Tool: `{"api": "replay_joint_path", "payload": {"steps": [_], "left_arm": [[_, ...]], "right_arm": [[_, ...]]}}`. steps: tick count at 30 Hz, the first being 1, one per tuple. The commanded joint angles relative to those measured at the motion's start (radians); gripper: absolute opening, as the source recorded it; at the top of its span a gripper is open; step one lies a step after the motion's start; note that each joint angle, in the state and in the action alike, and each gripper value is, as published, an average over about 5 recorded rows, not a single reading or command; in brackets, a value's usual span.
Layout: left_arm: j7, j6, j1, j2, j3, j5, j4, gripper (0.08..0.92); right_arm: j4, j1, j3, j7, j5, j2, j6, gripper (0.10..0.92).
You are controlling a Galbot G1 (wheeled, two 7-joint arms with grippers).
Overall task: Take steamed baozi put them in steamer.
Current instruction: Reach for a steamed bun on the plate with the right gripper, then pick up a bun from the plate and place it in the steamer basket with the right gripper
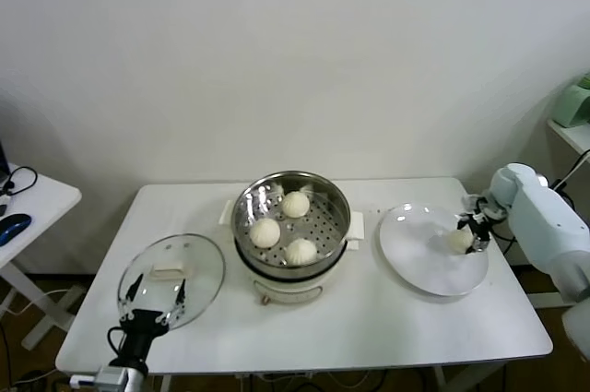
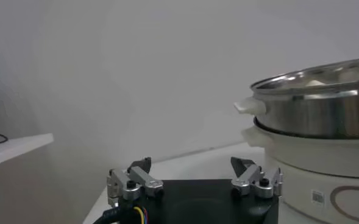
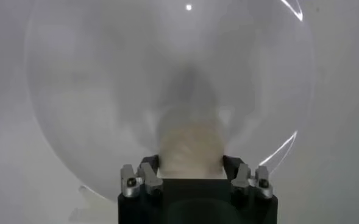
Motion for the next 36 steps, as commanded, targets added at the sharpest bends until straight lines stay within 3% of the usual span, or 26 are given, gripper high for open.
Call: {"api": "replay_joint_path", "payload": {"steps": [1, 6, 13, 21, 31, 36], "left_arm": [[0.000, 0.000, 0.001, -0.001, 0.000, 0.001, 0.001, 0.823], [0.000, -0.001, 0.004, -0.001, -0.001, 0.000, -0.001, 0.823], [0.001, -0.002, 0.010, -0.001, -0.001, 0.001, -0.010, 0.823], [0.002, -0.009, 0.013, 0.001, 0.004, 0.000, -0.017, 0.823], [0.004, -0.017, 0.022, 0.001, 0.032, 0.005, -0.053, 0.823], [0.004, -0.012, 0.017, -0.002, 0.046, 0.010, -0.081, 0.823]], "right_arm": [[-0.010, 0.001, 0.013, 0.002, -0.008, 0.008, 0.000, 0.684], [-0.003, 0.010, -0.013, -0.003, 0.072, 0.003, -0.020, 0.671], [0.095, 0.095, -0.247, -0.016, 0.424, -0.053, -0.123, 0.670], [0.269, 0.423, -0.717, -0.015, 0.899, -0.105, -0.275, 0.670], [0.440, 0.826, -1.209, 0.015, 1.459, 0.011, -0.405, 0.670], [0.521, 0.899, -1.343, 0.039, 1.614, 0.104, -0.446, 0.670]]}}
